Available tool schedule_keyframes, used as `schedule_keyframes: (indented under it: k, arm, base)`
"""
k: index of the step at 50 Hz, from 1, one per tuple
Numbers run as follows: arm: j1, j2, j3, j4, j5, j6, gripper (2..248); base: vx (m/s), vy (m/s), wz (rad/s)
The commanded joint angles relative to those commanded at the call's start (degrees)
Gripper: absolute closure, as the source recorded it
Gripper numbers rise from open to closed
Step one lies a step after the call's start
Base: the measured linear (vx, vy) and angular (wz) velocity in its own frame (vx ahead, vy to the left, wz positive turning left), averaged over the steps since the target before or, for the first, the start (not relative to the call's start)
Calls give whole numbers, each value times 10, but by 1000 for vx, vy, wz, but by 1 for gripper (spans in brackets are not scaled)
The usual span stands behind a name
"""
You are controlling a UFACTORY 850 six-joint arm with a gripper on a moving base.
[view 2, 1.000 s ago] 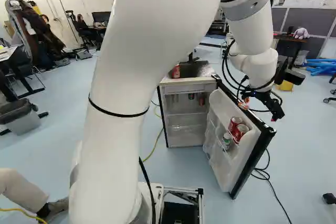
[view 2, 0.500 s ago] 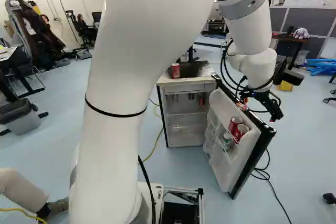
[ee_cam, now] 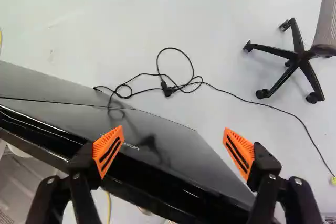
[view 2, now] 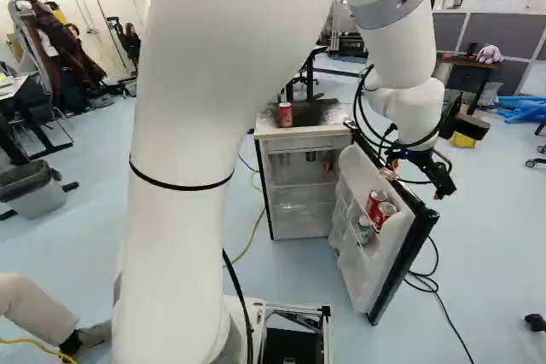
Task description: Grab a drink from the fridge
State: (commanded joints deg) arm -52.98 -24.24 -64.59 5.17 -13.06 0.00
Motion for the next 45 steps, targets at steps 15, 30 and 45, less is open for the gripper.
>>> schedule_keyframes:
  k: [15,30,45]
  arm:
    - [3,12,15,0,0,0,3]
    - [7,26,34,0,0,0,3]
    - [13,44,57,0,0,0,3]
  base:
    - [0,0,0]
    - [0,0,0]
    - [0,0,0]
